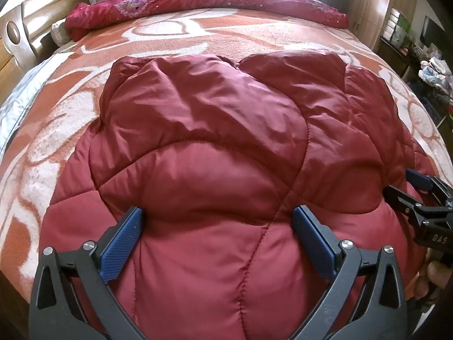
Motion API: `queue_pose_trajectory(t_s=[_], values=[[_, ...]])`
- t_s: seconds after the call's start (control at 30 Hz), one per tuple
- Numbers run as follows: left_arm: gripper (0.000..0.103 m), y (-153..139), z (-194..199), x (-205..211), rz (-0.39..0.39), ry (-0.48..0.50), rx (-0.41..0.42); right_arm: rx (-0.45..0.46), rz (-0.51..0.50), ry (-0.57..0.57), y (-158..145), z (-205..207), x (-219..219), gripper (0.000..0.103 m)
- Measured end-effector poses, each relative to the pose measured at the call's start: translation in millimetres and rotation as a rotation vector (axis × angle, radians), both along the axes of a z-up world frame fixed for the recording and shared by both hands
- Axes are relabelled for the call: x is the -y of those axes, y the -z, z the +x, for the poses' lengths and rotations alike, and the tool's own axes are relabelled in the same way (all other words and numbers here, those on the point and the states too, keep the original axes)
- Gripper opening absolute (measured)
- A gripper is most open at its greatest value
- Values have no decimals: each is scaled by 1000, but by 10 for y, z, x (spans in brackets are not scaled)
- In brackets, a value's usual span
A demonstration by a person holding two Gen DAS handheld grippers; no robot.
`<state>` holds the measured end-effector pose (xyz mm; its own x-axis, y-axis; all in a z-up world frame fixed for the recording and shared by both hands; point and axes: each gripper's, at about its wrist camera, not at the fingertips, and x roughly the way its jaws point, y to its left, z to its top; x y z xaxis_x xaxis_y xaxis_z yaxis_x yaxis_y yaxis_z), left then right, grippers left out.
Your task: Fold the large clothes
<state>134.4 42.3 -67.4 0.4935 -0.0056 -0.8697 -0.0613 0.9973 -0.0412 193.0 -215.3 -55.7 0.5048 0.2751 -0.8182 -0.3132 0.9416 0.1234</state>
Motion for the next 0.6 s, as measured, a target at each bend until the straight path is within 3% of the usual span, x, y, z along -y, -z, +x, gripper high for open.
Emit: queue_pose_trajectory(t_s=[0.3,0.6], values=[[103,-136,-205,-26,-14,10,17,15,17,2,-87,-62,17,95],[103,-312,-695,-109,-18,33,47,49,66,-22,-411,-583,190,95]])
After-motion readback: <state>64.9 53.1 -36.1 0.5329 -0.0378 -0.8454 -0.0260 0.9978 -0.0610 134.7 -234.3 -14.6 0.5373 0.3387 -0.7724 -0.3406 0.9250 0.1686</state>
